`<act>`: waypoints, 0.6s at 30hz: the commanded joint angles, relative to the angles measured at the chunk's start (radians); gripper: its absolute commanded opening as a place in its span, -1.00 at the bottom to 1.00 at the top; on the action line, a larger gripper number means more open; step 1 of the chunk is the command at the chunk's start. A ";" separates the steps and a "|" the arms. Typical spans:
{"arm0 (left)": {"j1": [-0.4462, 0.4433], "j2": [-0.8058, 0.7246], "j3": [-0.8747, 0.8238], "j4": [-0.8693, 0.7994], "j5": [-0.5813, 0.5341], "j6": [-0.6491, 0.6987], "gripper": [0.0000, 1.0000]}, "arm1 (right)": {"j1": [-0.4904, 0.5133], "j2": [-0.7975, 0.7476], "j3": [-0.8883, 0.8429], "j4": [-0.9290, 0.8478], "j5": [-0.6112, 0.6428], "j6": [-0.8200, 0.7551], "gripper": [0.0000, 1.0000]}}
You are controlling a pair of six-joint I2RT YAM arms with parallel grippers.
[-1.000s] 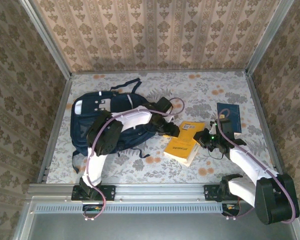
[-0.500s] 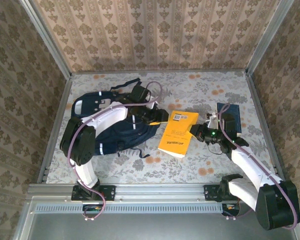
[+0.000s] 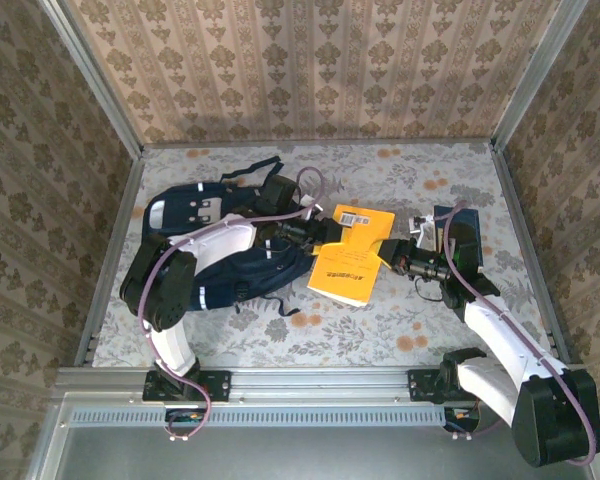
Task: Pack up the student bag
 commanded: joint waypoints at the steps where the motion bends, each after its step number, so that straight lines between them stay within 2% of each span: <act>1: -0.007 -0.032 -0.024 0.209 0.104 -0.119 0.14 | 0.009 -0.005 0.009 0.091 -0.057 0.019 -1.00; 6: -0.017 -0.034 -0.061 0.329 0.121 -0.176 -0.39 | 0.012 0.015 0.023 0.080 -0.049 0.012 -1.00; 12: -0.041 -0.029 -0.058 0.326 0.126 -0.162 -0.55 | 0.012 0.023 0.036 0.062 -0.039 0.001 -1.00; 14: -0.045 -0.032 -0.055 0.330 0.126 -0.164 -0.70 | 0.012 0.023 0.045 0.035 -0.032 -0.016 -0.98; 16: -0.039 -0.043 -0.056 0.331 0.116 -0.165 -0.82 | 0.012 0.018 0.056 -0.007 -0.011 -0.040 -0.83; 18: -0.025 -0.063 -0.057 0.330 0.096 -0.168 -0.89 | 0.012 0.001 0.069 -0.083 0.046 -0.070 -0.41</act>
